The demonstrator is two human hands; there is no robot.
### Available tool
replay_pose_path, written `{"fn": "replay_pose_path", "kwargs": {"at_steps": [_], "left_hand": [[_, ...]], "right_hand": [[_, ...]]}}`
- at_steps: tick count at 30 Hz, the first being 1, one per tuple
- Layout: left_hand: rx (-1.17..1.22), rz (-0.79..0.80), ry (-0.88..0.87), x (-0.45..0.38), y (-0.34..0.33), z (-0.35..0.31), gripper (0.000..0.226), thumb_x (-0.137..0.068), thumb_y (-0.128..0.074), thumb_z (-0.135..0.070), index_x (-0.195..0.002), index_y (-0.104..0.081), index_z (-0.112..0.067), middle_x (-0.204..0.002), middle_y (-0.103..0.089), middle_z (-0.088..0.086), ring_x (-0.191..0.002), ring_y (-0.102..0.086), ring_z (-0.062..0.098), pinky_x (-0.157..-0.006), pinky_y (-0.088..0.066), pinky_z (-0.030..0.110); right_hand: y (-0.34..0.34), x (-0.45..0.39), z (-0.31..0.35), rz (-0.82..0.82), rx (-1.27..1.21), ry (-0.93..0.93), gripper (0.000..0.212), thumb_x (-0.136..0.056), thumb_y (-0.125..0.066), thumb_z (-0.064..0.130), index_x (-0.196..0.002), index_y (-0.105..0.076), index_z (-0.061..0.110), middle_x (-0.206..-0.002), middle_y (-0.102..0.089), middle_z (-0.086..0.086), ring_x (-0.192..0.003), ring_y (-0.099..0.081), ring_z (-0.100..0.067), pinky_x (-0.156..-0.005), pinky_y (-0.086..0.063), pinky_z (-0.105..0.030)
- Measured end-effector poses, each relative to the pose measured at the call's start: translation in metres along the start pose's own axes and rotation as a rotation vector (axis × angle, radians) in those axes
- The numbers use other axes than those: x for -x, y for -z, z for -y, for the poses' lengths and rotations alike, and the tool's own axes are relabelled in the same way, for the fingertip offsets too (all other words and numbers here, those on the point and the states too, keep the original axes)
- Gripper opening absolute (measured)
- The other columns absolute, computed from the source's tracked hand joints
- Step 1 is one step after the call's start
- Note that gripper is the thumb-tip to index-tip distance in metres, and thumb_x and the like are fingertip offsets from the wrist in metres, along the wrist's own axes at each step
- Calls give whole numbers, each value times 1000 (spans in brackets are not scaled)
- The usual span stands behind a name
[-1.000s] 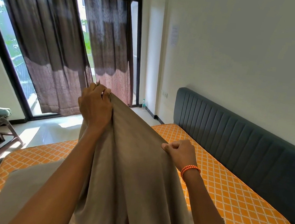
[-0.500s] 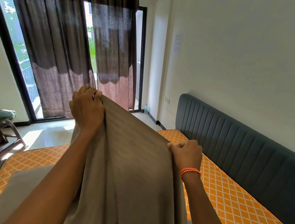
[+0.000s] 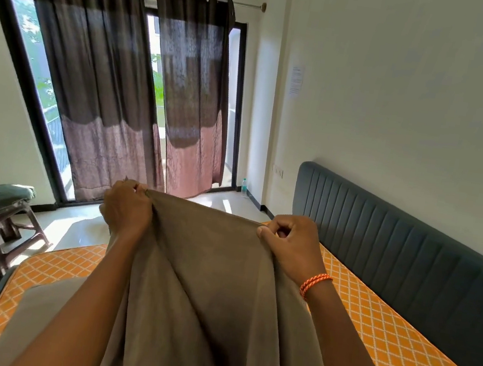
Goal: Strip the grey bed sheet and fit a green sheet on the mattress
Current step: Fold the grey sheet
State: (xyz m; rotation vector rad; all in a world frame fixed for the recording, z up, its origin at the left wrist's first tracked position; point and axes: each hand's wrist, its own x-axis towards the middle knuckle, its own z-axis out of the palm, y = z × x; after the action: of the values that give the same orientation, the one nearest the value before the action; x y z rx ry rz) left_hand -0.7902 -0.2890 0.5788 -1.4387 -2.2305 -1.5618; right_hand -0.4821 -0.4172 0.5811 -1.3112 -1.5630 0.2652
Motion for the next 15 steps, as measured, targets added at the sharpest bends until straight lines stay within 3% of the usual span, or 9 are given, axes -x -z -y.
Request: {"fn": "replay_pose_path", "kwargs": {"at_steps": [4,7,9,12,15], "left_hand": [[-59,55,62,9,3,22,17,-98,-61,-12,-98,-78,-11,-108,-74,18,-105,-65,44,-95,-48,53],[78,151,-98,32,6,11,18,-93,-65,-13,-95,-81,-20,-105,-77,9,-102,-68,38,-88,-50,46],[308,344,-216,54,8,-7,23,-93,-63,-14,-91,-82,-27,-100,-78,0,-99,-71,27,-86,-52,38],[531,724,-433,100,13,-33,26,-99,-60,-8,-95,-82,-21,-96,-78,-5,-95,-71,10,-87,-53,27],[591,870,-500,125,1,-28,32,-105,-52,-30,-92,-74,-9,-88,-71,2,-87,-64,10,-83,-49,34]], "right_hand": [[-3,-5,3,66,-13,17,24,-87,-77,18,-63,-74,17,-59,-65,5,-63,-62,-22,-63,-54,-35],[-12,-6,7,176,-23,35,23,-84,-77,14,-61,-72,11,-60,-66,-3,-56,-59,-16,-57,-49,-29],[-24,-7,11,265,-22,43,23,-82,-78,9,-61,-70,6,-59,-66,-6,-53,-53,-5,-54,-42,-18],[-38,-11,14,338,-12,32,22,-81,-77,9,-61,-71,6,-58,-65,-3,-55,-53,-3,-57,-41,-16],[-41,-14,11,382,-32,30,29,-83,-78,11,-57,-67,5,-52,-57,0,-52,-49,-4,-55,-38,-18]]}}
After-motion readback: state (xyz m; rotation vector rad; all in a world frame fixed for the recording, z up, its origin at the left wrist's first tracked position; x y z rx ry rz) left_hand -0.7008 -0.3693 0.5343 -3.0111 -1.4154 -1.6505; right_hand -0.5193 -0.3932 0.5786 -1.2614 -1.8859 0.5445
